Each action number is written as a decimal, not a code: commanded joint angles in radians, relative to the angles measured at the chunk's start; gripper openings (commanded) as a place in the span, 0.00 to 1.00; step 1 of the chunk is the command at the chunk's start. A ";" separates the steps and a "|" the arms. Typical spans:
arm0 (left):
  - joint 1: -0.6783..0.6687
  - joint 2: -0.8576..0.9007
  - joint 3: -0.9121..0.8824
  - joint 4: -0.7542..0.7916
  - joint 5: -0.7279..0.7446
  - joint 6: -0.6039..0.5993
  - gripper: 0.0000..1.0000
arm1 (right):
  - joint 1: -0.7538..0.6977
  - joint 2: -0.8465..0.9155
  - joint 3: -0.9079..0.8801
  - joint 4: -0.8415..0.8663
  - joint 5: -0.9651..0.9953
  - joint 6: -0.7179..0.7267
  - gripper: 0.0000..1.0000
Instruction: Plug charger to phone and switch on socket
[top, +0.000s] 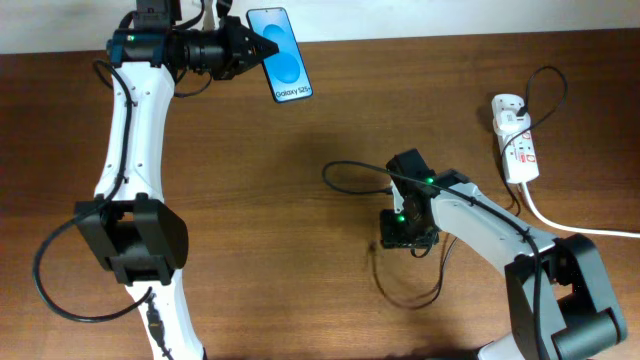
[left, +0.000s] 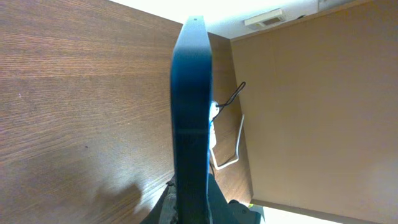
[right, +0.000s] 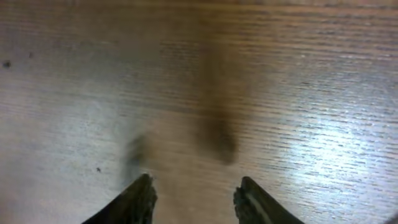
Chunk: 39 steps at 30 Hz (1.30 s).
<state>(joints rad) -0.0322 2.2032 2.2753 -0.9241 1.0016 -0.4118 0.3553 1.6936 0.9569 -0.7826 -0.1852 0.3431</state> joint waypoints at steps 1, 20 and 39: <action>0.003 0.003 0.013 0.005 0.023 0.017 0.00 | 0.002 0.003 -0.007 0.023 0.010 0.014 0.53; 0.003 0.003 0.013 0.002 0.023 0.017 0.00 | 0.143 0.004 -0.010 -0.099 -0.151 0.032 0.32; 0.003 0.003 0.013 0.002 0.023 0.017 0.00 | 0.144 0.004 -0.084 0.014 -0.226 0.037 0.25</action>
<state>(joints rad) -0.0322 2.2032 2.2753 -0.9276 1.0008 -0.4118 0.4980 1.6955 0.8803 -0.7727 -0.4019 0.3748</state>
